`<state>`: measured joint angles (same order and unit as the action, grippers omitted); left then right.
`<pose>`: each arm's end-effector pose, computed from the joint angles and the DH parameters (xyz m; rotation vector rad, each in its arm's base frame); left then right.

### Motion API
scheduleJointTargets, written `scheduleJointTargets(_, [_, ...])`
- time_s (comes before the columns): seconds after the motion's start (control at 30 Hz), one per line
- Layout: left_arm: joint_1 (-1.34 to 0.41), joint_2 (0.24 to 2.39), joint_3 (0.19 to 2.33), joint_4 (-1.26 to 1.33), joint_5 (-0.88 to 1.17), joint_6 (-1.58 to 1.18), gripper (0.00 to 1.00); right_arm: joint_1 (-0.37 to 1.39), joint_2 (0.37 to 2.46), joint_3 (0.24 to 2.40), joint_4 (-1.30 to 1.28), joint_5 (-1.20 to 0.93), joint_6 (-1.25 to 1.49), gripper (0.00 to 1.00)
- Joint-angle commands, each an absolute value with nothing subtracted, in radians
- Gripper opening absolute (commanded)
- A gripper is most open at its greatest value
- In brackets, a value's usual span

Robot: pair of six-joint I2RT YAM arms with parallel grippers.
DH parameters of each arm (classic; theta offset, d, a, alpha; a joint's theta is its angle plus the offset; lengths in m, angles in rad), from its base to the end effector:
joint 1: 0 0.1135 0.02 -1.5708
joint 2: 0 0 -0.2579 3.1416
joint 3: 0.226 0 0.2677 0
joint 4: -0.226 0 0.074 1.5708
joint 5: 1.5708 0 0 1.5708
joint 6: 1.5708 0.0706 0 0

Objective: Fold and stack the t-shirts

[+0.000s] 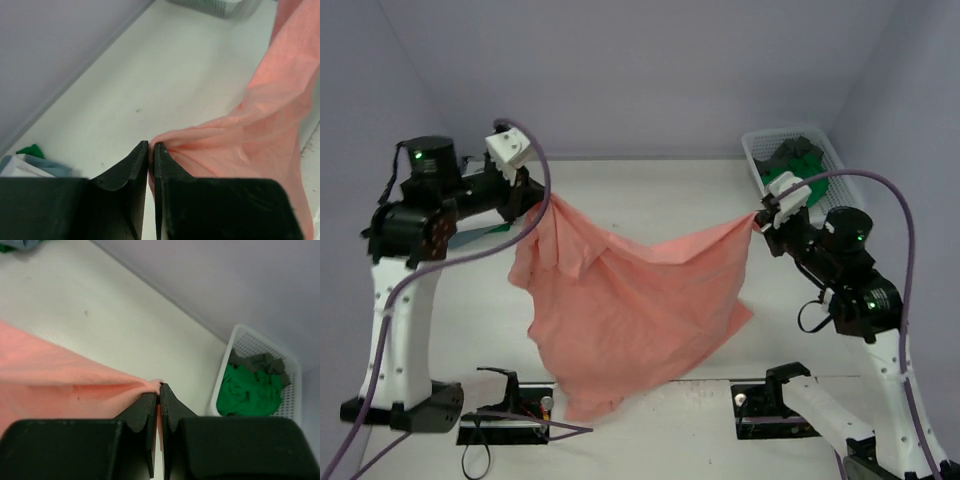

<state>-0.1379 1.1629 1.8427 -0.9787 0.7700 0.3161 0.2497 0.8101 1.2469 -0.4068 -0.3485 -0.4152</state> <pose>0.1934 -0.0765 0.5242 0.9021 1.5840 -0.5901 0.1816 0.0712 0.4692 -0.7564 1.3463 0.1371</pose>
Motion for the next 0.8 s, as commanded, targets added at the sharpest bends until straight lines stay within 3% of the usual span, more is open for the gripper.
scheduleJointTargets(0.0, [-0.133,1.248,1.813,-0.770,0.704,0.356,0.05,0.253,0.860,1.178,-0.255,-0.321,-0.460,0.00])
scheduleJointTargets(0.27, [-0.144,1.520,1.755,-0.514,0.582,0.340,0.05,0.137,1.167,1.114,-0.031,-0.357,-0.463,0.00])
scheduleJointTargets(0.6, [-0.167,1.819,1.884,-0.413,0.399,0.311,0.03,0.072,1.589,1.305,0.083,-0.272,-0.468,0.00])
scheduleJointTargets(0.77, [-0.218,1.922,1.934,-0.367,0.180,0.344,0.03,0.072,1.738,1.397,0.143,-0.229,-0.443,0.00])
